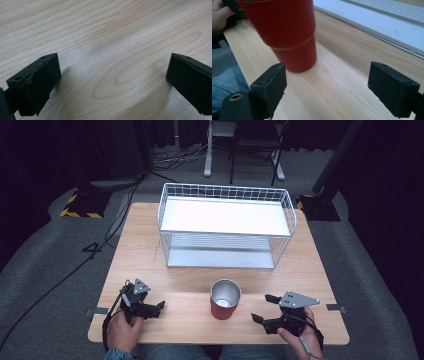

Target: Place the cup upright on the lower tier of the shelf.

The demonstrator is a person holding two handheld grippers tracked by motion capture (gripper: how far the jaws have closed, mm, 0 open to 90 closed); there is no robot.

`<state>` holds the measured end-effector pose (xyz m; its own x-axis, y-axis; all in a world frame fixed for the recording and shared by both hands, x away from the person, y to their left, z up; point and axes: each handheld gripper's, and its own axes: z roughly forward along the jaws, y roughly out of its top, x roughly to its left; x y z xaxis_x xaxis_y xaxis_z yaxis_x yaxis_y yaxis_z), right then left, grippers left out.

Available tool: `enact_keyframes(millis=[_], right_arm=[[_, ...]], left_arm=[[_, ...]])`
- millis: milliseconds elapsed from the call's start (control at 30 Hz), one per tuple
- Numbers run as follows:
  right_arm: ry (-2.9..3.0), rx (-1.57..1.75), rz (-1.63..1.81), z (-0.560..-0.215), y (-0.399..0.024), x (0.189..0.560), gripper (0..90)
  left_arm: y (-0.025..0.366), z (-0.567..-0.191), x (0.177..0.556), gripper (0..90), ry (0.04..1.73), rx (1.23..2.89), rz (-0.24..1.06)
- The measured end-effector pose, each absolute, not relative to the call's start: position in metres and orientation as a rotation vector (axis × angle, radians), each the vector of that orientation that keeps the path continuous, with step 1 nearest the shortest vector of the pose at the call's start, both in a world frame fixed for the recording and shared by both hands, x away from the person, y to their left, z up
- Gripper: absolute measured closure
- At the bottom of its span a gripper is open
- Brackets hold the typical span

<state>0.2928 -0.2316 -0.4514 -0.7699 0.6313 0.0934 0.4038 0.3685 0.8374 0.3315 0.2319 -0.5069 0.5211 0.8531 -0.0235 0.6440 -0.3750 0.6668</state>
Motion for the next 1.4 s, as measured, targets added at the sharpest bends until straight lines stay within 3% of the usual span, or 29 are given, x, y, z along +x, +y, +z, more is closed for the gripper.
enact_keyframes(millis=[667,1400], right_arm=[[2.522,0.798,1.422,-0.464,-0.19,0.288,15.9],[2.463,0.788,1.46,-0.488,-0.154,0.313,15.8]], left_arm=[[0.232,-0.507,0.331,0.0,1.213,2.142,0.43],[0.232,-0.507,0.331,0.0,1.214,2.139,0.432]])
